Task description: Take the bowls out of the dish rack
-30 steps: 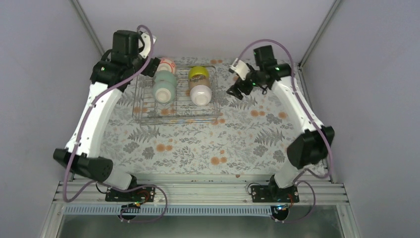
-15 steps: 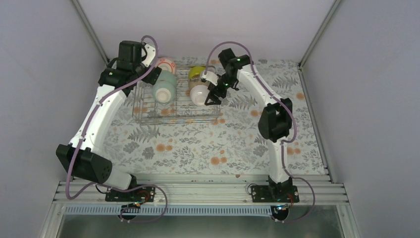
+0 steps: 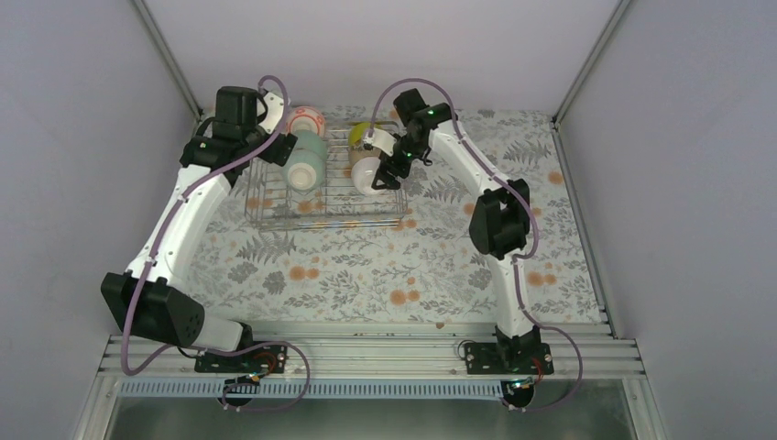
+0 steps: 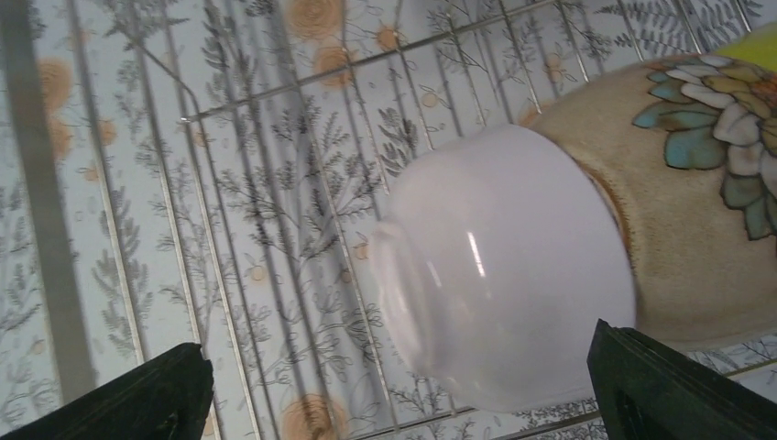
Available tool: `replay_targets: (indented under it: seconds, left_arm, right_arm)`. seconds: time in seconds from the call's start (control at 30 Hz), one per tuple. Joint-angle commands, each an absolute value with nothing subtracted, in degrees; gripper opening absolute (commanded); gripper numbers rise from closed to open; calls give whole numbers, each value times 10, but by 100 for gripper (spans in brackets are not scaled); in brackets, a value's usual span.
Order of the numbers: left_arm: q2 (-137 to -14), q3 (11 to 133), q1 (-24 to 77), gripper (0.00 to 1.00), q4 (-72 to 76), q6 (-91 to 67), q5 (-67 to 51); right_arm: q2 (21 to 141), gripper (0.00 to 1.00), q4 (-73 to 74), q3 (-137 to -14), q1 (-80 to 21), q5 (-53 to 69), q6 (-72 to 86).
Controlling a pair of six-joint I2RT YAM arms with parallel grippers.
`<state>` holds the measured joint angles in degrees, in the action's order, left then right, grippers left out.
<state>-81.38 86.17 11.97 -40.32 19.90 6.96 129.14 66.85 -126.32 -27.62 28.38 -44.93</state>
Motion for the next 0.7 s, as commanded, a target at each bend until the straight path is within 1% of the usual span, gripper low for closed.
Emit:
replay_targets:
  seconds: [0.0,0.47,0.67]
  left_arm:
    - [-793,852,113,100,-389,196,50]
    - [-792,861,112,100,-414,172,15]
    - [-796,867,112,100,-418,174,10]
  right_arm:
    - [1312,100,639,-1278,-274,249,-435]
    - [1340,100,601,-1268,-239,214,-433]
    - [1342,100,624,-1270,-233,257,-456]
